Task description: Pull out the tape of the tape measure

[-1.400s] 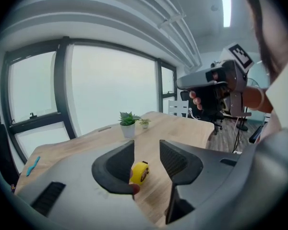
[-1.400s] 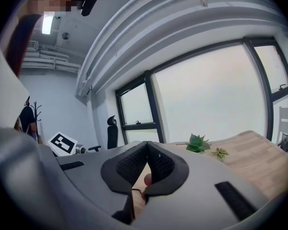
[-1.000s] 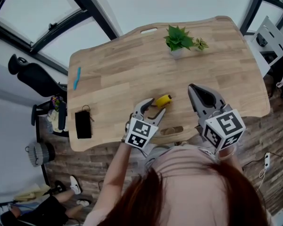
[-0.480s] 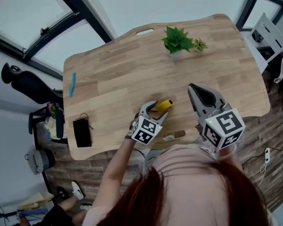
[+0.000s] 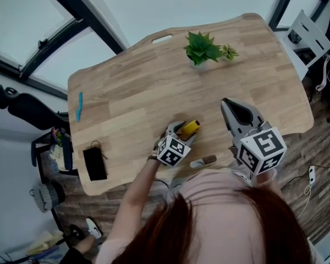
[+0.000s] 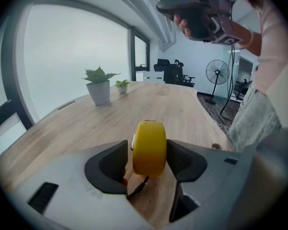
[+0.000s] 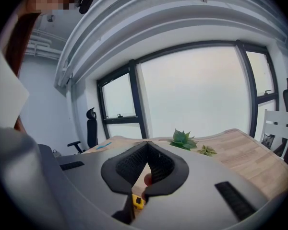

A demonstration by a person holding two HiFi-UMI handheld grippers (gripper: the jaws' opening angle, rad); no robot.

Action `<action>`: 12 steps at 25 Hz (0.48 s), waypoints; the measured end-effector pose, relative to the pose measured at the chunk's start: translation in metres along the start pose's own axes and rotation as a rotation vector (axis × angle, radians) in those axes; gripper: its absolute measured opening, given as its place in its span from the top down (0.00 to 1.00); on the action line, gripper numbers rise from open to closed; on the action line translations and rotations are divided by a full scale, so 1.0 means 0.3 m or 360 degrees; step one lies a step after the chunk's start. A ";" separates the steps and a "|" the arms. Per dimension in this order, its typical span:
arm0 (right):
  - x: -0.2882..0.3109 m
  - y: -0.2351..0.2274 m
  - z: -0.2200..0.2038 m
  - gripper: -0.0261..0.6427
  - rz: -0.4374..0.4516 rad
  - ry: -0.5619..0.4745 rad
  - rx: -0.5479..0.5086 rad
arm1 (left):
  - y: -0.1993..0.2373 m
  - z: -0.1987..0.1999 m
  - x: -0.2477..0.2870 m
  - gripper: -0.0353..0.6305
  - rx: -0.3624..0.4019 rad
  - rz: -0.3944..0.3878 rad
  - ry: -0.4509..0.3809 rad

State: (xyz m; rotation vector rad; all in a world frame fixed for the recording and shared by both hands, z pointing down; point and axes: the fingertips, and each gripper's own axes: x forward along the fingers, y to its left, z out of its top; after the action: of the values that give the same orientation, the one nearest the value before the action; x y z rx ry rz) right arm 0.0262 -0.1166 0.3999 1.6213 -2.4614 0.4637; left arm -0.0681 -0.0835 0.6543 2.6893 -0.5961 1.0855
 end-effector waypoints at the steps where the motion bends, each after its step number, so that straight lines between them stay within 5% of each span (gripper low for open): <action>1: 0.002 -0.005 -0.001 0.96 -0.0009 0.0004 0.0001 | 0.000 -0.001 0.009 0.59 0.0005 -0.0010 0.0001; 12: 0.012 -0.033 -0.017 0.96 -0.0073 0.0034 0.0014 | -0.007 -0.038 0.071 0.68 0.0093 -0.0009 0.0022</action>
State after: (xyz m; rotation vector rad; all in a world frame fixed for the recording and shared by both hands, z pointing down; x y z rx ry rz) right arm 0.0336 -0.1216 0.4075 1.6634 -2.4049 0.4837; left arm -0.0603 -0.0843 0.6774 2.7283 -0.5628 1.1364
